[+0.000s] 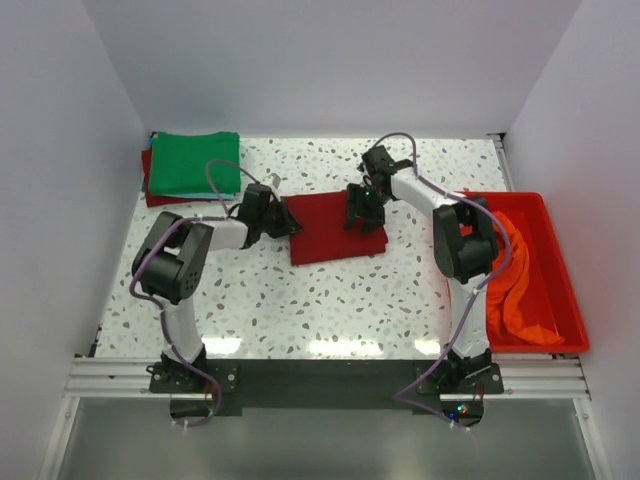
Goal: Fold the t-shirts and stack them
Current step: Neatly place the folded tshirt to the corner
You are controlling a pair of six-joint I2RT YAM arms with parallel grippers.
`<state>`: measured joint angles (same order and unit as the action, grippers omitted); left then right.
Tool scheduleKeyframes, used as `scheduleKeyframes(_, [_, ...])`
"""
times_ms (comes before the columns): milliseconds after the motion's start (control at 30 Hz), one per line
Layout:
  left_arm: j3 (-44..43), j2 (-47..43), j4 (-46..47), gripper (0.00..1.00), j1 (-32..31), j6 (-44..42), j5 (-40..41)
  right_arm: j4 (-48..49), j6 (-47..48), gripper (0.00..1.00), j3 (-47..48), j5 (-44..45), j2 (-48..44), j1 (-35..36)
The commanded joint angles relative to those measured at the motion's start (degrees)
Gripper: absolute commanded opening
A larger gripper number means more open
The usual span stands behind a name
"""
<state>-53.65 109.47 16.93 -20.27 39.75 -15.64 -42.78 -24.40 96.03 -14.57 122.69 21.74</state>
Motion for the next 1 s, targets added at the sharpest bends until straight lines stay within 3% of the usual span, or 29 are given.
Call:
scheduleKeyframes(0, [-4.35, -0.13, -15.05, 0.0, -0.12, -6.69, 8.42, -0.1, 0.23, 0.58, -0.93, -0.99, -0.96, -0.03])
scheduleKeyframes(500, [-35.02, 0.04, -46.88, 0.0, 0.58, -26.73, 27.67, -1.95, 2.78, 0.63, -5.85, 2.0, -8.52, -0.2])
scheduleKeyframes(967, [-61.21, 6.02, -61.65, 0.0, 2.69, -43.87, 36.2, -2.04, 3.84, 0.63, -10.68, 2.0, -11.07, -0.2])
